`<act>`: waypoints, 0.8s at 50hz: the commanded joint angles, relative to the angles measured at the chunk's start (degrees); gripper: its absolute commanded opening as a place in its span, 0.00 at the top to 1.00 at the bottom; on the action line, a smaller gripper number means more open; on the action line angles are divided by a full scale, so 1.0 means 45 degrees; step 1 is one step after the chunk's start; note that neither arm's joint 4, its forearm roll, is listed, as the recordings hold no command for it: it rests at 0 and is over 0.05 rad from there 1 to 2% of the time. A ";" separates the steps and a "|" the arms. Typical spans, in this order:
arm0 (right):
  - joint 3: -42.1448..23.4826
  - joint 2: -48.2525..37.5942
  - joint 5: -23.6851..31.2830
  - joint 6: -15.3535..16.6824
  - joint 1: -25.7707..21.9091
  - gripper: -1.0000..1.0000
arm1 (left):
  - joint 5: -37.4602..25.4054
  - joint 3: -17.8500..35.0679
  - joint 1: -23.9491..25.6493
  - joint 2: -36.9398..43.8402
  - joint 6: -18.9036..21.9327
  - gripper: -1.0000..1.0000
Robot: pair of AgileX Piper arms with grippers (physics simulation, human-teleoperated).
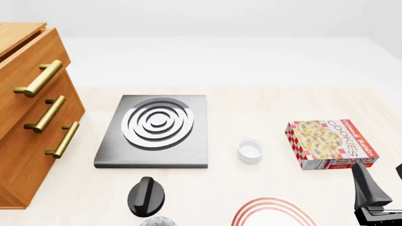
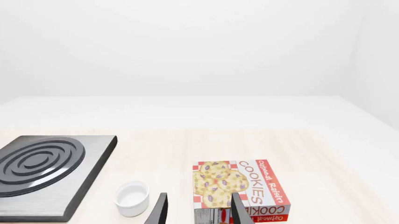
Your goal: Pick the akita bowl on the wooden cabinet and place it on the plate.
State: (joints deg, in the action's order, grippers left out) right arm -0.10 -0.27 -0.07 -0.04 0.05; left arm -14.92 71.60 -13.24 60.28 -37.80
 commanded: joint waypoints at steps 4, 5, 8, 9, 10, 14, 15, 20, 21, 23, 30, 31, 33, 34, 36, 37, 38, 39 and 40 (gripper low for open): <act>0.0000 0.0000 0.0000 0.0000 -0.0003 0.00 | -0.0227 0.0428 0.1111 0.0134 0.0096 1.00; 0.0000 0.0001 -0.0001 0.0001 0.0001 0.00 | -0.0244 0.0439 0.1188 0.0144 0.0095 1.00; 0.0000 0.0000 0.0000 -0.0002 0.0000 0.00 | -0.0281 0.0498 0.1334 0.0171 0.0102 1.00; 0.0000 0.0001 -0.0001 -0.0002 0.0000 0.00 | -0.0289 0.0524 0.1371 0.0186 0.0099 1.00; 0.0000 0.0000 0.0000 -0.0001 -0.0001 0.00 | -0.0325 0.0582 0.1440 0.0192 0.0087 1.00; 0.0000 -0.0001 0.0001 0.0002 0.0000 0.00 | -0.0438 0.0752 0.1640 0.0216 0.0083 1.00; 0.0000 0.0000 0.0000 0.0000 0.0000 0.00 | -0.0462 0.0787 0.1702 0.0223 0.0105 1.00; 0.0000 0.0001 -0.0001 -0.0002 0.0000 0.00 | -0.0623 0.0955 0.2008 0.0272 0.0267 1.00; 0.0000 -0.0001 0.0001 -0.0002 0.0000 0.00 | -0.0676 0.1002 0.2095 0.0269 0.0312 1.00; 0.0000 0.0000 0.0000 0.0002 0.0000 0.00 | -0.0724 0.1053 0.2204 0.0273 0.0379 1.00; 0.0000 0.0000 0.0000 0.0000 0.0000 0.00 | -0.0797 0.1133 0.2564 0.0399 0.0720 1.00; 0.0000 -0.0001 0.0001 0.0000 0.0001 0.00 | -0.0804 0.1120 0.2652 0.0408 0.0764 1.00; 0.0000 0.0000 0.0000 0.0002 0.0000 0.00 | -0.0804 0.1034 0.2934 0.0419 0.0905 1.00; 0.0000 0.0001 -0.0001 -0.0002 -0.0002 0.00 | -0.0812 0.1029 0.2995 0.0430 0.0934 1.00; 0.0000 -0.0001 0.0001 0.0000 0.0001 0.00 | -0.0813 0.1026 0.3141 0.0472 0.1014 1.00; 0.0000 0.0002 -0.0001 0.0002 0.0000 0.00 | -0.0819 0.1035 0.3224 0.0491 0.1051 1.00; 0.0000 0.0001 0.0000 0.0003 0.0000 0.00 | -0.0814 0.1023 0.3253 0.0507 0.1076 1.00; 0.0000 0.0001 -0.0001 0.0001 0.0001 0.00 | -0.0797 0.1008 0.3326 0.0535 0.1119 1.00; 0.0000 -0.0001 0.0000 -0.0003 0.0000 0.00 | -0.0785 0.0998 0.3379 0.0552 0.1145 1.00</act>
State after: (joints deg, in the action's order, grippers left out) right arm -0.10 -0.27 -0.07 -0.03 0.05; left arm -18.40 75.77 -0.98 62.28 -34.60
